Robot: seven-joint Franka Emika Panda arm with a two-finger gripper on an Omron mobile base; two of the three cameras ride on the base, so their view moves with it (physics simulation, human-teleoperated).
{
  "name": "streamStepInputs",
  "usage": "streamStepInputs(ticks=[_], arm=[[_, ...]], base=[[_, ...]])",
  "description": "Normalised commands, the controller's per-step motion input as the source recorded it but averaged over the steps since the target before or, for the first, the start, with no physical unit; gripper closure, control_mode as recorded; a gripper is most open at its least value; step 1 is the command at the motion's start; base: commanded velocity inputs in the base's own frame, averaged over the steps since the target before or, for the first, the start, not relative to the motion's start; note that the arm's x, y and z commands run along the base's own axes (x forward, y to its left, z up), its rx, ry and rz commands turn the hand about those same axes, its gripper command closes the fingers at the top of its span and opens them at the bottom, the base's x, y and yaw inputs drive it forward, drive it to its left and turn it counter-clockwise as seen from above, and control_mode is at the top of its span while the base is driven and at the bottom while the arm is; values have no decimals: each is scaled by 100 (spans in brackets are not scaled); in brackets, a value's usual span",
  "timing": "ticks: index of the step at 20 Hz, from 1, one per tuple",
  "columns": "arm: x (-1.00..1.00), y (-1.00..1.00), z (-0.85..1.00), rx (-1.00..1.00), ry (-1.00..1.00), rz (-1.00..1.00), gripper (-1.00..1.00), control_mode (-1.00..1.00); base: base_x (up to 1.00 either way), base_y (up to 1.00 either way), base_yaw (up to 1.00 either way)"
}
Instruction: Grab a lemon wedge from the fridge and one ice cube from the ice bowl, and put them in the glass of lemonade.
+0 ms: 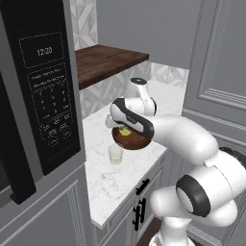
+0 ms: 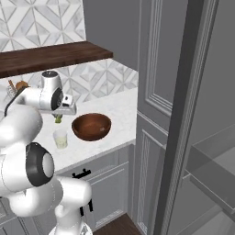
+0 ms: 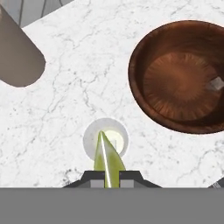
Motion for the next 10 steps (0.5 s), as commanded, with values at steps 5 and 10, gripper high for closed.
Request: streamStepInputs(ticks=[5, 10], arm=[[1, 22, -17, 0, 0, 0, 100, -100], [10, 17, -32, 0, 0, 0, 100, -100]], base=[[0, 0, 0], [0, 0, 0]])
